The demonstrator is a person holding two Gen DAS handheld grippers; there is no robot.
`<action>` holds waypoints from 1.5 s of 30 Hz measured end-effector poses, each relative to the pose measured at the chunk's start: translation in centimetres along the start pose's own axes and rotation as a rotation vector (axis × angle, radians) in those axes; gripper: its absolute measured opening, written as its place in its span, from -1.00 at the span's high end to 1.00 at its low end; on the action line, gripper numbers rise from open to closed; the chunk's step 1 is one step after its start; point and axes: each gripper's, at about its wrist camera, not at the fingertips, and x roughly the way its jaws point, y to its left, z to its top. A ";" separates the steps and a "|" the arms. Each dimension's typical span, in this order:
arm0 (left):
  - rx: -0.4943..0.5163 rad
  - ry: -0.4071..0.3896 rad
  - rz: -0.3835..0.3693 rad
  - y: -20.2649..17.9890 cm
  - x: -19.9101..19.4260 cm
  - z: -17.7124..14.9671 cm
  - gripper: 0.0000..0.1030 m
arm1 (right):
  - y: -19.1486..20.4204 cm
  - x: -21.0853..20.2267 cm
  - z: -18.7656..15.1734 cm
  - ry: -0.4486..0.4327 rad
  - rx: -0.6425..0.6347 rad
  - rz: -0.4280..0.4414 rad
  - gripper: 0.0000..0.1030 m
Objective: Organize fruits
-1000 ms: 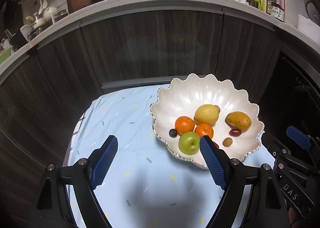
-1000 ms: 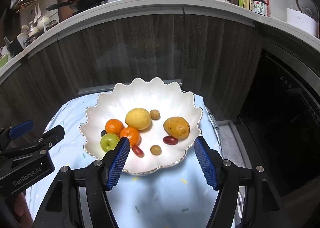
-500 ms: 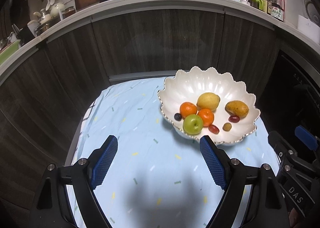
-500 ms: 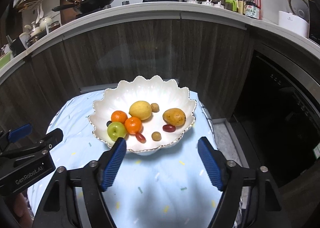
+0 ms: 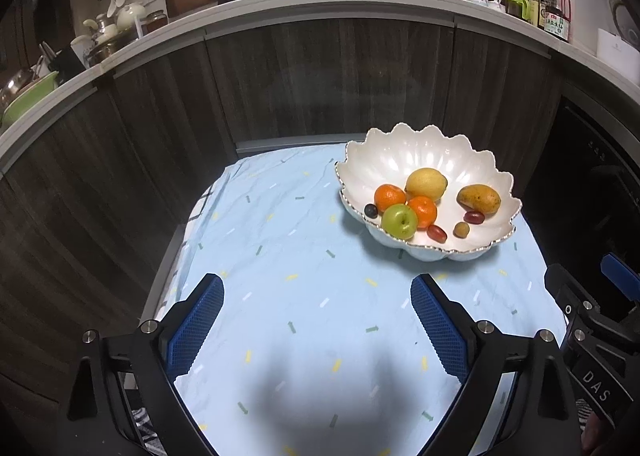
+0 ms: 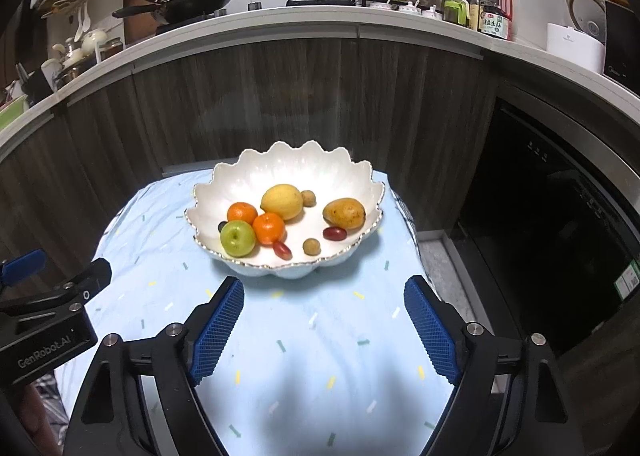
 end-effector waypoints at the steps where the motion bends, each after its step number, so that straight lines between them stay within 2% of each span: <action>1: -0.003 0.001 0.001 0.1 -0.1 -0.2 -0.86 | 0.0 -0.2 -0.1 0.000 0.003 -0.003 -0.61; 8: -0.012 0.004 -0.012 0.4 -1.1 -0.9 -0.86 | -0.4 -1.5 -0.8 -0.014 0.013 -0.014 -0.61; 20: -0.004 -0.035 -0.020 0.5 -4.0 -2.1 -0.86 | -0.5 -3.8 -1.8 -0.039 0.011 -0.001 -0.61; 45: -0.001 -0.027 -0.020 0.4 -4.5 -3.0 -0.86 | -0.7 -4.4 -2.7 -0.034 0.011 0.008 -0.61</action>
